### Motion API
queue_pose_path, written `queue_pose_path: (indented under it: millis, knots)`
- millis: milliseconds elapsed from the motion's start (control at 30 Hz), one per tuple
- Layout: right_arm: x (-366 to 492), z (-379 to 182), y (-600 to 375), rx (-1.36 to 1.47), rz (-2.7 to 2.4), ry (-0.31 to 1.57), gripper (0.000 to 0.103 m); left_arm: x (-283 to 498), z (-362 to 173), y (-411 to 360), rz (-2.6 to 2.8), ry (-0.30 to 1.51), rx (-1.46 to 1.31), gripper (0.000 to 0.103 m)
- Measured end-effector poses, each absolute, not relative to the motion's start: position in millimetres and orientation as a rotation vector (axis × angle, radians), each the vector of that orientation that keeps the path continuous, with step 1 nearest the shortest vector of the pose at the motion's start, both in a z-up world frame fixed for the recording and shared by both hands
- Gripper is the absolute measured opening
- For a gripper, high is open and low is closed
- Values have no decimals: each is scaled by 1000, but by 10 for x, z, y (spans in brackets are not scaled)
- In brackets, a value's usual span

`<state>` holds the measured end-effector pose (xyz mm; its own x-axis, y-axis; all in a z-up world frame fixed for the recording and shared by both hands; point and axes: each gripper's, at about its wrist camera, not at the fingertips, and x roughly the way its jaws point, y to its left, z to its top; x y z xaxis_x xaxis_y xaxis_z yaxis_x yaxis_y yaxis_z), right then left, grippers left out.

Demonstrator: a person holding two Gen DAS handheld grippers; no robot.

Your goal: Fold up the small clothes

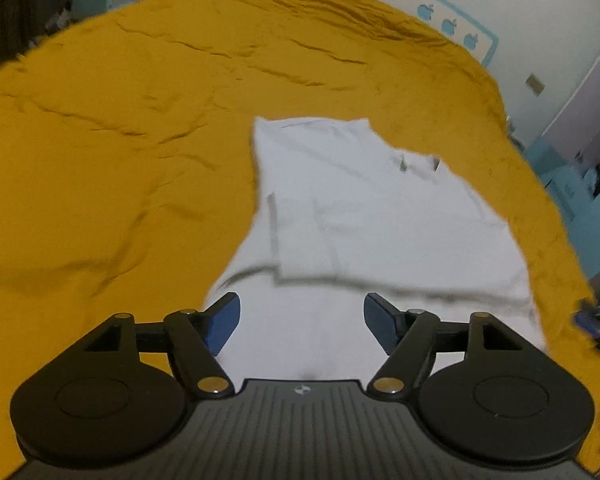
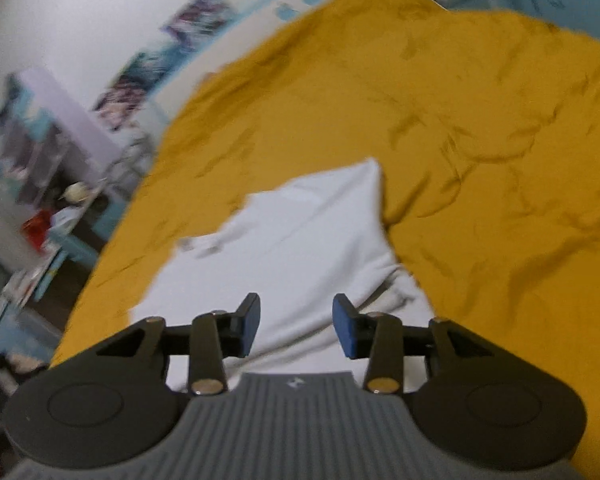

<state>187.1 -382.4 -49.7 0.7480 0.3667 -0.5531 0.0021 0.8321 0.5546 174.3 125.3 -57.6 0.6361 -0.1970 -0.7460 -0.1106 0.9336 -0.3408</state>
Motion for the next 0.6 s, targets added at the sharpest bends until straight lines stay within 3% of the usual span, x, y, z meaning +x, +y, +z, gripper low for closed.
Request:
queue_pose_path:
  millis: [133, 333, 600]
  knots:
    - [1035, -177, -3839, 495, 366, 711, 42, 1173, -617, 1482, -183, 900, -448, 83]
    - [77, -231, -4096, 476, 302, 816, 42, 491, -884, 1830, -188, 939, -555, 76]
    - [-277, -631, -4382, 589, 189, 892, 43, 154, -1130, 2002, -237, 944, -758, 75]
